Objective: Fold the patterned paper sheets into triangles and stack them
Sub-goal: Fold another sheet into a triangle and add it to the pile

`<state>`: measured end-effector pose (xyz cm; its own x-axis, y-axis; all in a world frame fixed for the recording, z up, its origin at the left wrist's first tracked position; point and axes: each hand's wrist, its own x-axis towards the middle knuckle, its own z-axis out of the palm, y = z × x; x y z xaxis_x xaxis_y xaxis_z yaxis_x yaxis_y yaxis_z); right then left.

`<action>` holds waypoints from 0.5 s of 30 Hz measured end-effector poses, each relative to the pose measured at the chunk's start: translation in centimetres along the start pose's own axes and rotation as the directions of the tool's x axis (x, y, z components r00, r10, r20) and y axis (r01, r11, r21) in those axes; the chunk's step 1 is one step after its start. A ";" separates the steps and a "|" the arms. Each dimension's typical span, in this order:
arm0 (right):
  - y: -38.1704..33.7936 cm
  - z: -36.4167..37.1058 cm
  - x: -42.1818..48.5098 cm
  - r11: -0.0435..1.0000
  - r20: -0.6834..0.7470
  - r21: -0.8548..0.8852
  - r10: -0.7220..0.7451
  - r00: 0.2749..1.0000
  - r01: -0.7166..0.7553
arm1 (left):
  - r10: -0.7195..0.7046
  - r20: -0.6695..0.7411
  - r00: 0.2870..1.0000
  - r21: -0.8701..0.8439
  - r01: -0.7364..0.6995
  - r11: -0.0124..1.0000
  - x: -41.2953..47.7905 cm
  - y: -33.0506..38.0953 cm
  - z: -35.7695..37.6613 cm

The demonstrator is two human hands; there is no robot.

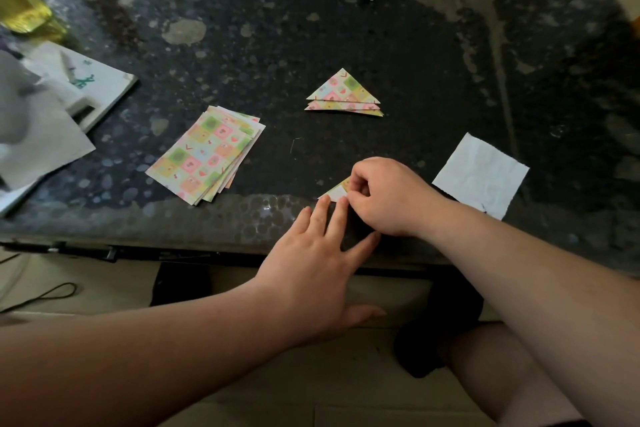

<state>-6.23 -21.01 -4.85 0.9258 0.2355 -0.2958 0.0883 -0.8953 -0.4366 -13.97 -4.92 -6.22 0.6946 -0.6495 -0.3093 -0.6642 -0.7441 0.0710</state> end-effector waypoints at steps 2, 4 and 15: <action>0.2 -0.1 0.1 1.000 0.020 0.015 0.004 1.000 -0.004 | -0.005 0.029 1.000 -0.007 0.006 1.000 0.2 0.1 -0.2; 0.4 -0.2 0.2 0.999 0.045 0.052 0.011 0.999 -0.014 | -0.003 0.054 0.999 0.005 0.003 1.000 0.1 0.3 -0.4; 1.9 -4.1 0.1 0.968 -0.145 0.247 0.082 0.986 -0.044 | -0.357 -0.333 0.872 -0.454 0.184 0.872 2.1 -5.3 -2.1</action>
<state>-4.46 -24.28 -2.21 0.9734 0.1040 -0.2042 -0.0462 -0.7838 -0.6193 -8.37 -2.64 -5.30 0.9355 -0.3527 0.0207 -0.3259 -0.8389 0.4360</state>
